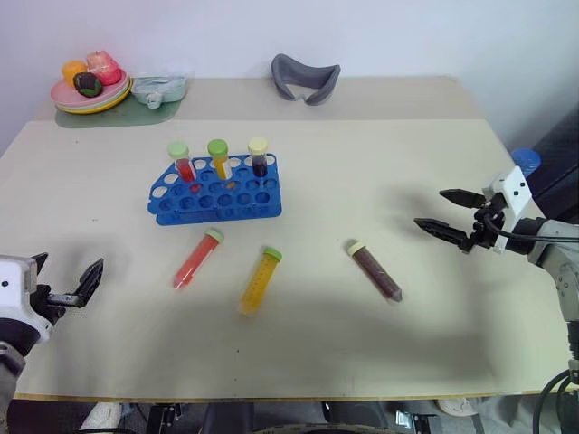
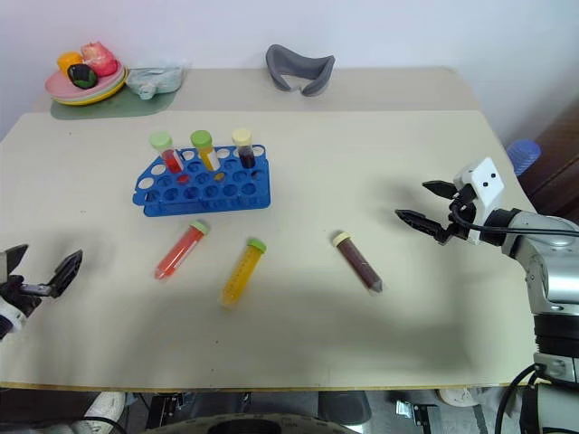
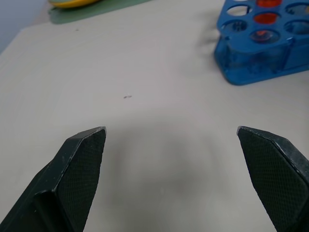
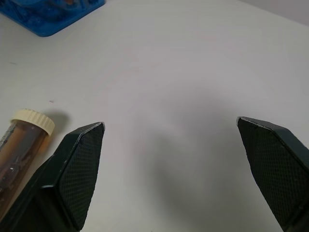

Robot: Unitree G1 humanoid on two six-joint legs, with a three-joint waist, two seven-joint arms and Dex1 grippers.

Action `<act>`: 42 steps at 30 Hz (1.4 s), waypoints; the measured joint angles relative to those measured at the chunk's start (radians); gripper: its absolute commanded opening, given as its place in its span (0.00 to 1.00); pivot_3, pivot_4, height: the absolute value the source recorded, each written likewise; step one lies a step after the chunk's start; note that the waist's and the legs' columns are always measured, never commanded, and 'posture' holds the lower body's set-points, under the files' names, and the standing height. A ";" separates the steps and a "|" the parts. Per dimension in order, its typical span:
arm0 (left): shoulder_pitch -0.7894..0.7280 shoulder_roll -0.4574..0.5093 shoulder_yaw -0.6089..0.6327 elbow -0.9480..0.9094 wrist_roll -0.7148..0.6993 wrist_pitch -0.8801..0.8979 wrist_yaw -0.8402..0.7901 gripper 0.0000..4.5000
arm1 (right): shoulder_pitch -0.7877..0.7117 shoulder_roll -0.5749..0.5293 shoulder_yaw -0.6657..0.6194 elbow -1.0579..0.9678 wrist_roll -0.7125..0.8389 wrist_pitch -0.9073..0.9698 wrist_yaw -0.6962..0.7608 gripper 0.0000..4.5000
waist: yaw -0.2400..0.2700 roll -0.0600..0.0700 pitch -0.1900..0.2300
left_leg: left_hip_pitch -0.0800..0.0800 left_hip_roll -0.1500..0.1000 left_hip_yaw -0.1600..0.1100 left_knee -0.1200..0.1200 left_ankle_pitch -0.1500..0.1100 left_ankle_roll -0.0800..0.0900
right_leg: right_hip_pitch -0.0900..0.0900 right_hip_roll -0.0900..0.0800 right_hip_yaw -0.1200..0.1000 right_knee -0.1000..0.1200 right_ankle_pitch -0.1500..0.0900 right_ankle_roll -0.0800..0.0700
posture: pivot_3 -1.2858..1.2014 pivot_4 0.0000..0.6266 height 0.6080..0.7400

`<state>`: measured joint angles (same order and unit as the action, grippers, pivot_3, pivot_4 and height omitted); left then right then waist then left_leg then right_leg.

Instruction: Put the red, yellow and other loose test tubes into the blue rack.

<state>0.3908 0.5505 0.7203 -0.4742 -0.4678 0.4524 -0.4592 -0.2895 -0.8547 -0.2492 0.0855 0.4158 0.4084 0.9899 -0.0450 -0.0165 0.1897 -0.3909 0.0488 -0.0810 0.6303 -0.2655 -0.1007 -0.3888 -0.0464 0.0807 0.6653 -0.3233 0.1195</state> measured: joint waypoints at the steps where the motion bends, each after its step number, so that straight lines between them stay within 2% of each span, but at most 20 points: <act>1: -0.004 0.000 0.000 0.001 0.001 -0.001 0.000 0.99 | 0.000 0.000 0.000 0.000 0.000 0.000 -0.001 1.00 | 0.000 0.000 0.000 | 0.000 0.000 0.000 0.000 0.000 0.000 | 0.000 0.000 0.000 0.000 0.000 0.000 | 0.52 0.24 1.00; 10: -0.019 -0.001 0.000 0.005 0.002 -0.005 -0.001 0.99 | -0.013 0.013 0.017 -0.006 -0.007 0.001 -0.019 1.00 | 0.001 0.000 0.000 | 0.000 0.000 0.000 0.000 0.000 0.000 | 0.000 0.000 0.000 0.000 0.000 0.000 | 0.52 0.24 1.00; 15: -0.069 0.000 -0.034 0.000 -0.002 -0.002 0.001 0.99 | -0.004 0.021 0.023 -0.091 0.002 0.059 -0.049 1.00 | 0.002 0.000 0.000 | 0.000 0.000 0.000 0.000 0.000 0.000 | 0.000 0.000 0.000 0.000 0.000 0.000 | 0.52 0.24 1.00; 20: -0.171 0.011 -0.177 -0.058 -0.033 0.036 -0.018 0.99 | 0.050 0.017 0.003 -0.317 0.069 0.220 -0.113 1.00 | 0.006 0.000 0.000 | -0.001 0.000 0.000 0.000 0.000 0.000 | 0.000 0.000 0.000 0.000 0.000 0.000 | 0.52 0.24 1.00; 24: -0.323 0.025 -0.357 -0.062 -0.066 0.065 -0.080 0.99 | 0.097 -0.045 -0.039 -0.576 0.148 0.447 -0.209 1.00 | 0.008 0.001 -0.001 | -0.001 0.000 -0.001 0.000 0.000 0.000 | 0.000 0.000 0.000 0.000 0.000 0.000 | 0.52 0.24 1.00; 27: -0.377 0.045 -0.504 -0.054 -0.053 0.057 -0.161 0.99 | 0.069 -0.061 -0.057 -0.749 0.266 0.730 -0.315 1.00 | -0.002 0.001 -0.001 | 0.000 0.000 -0.001 0.000 0.000 0.000 | 0.000 0.001 0.000 0.001 0.000 0.000 | 0.52 0.24 1.00; 31: -0.400 0.071 -0.611 -0.022 -0.033 0.018 -0.263 0.99 | -0.072 0.075 -0.051 -0.865 0.417 1.097 -0.470 1.00 | -0.005 0.001 -0.001 | 0.000 0.000 -0.001 0.000 0.000 0.000 | -0.001 0.001 0.000 0.002 0.000 0.000 | 0.52 0.24 1.00; 35: -0.416 0.087 -0.664 0.007 -0.017 -0.011 -0.336 0.99 | -0.134 0.094 0.036 -0.859 0.547 1.199 -0.679 1.00 | 0.007 0.001 -0.001 | -0.002 0.000 -0.001 0.000 0.000 0.001 | -0.001 0.000 -0.001 -0.001 0.000 0.000 | 0.52 0.24 1.00; 38: -0.425 0.092 -0.712 0.013 0.002 -0.043 -0.382 0.99 | -0.166 0.123 0.109 -0.774 0.636 1.199 -0.927 1.00 | 0.006 0.001 -0.001 | -0.002 0.000 -0.001 0.000 -0.001 0.001 | -0.001 0.000 0.000 0.000 0.000 0.000 | 0.52 0.24 1.00; 42: -0.401 0.092 -0.755 0.008 0.017 -0.066 -0.412 0.99 | -0.193 0.103 0.146 -0.612 0.842 1.199 -1.223 1.00 | 0.001 0.001 -0.001 | -0.002 0.000 -0.001 0.000 -0.001 0.001 | -0.002 0.000 0.000 0.000 0.000 0.000 | 0.52 0.24 1.00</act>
<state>-0.0098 0.6422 -0.0344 -0.4662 -0.4508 0.3865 -0.8708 -0.4820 -0.7513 -0.1028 -0.5266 1.2574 1.6077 -0.2332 -0.0443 -0.0151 0.1891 -0.3933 0.0489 -0.0817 0.6307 -0.2662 -0.0994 -0.3906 -0.0462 0.0806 0.6653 -0.3233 0.1193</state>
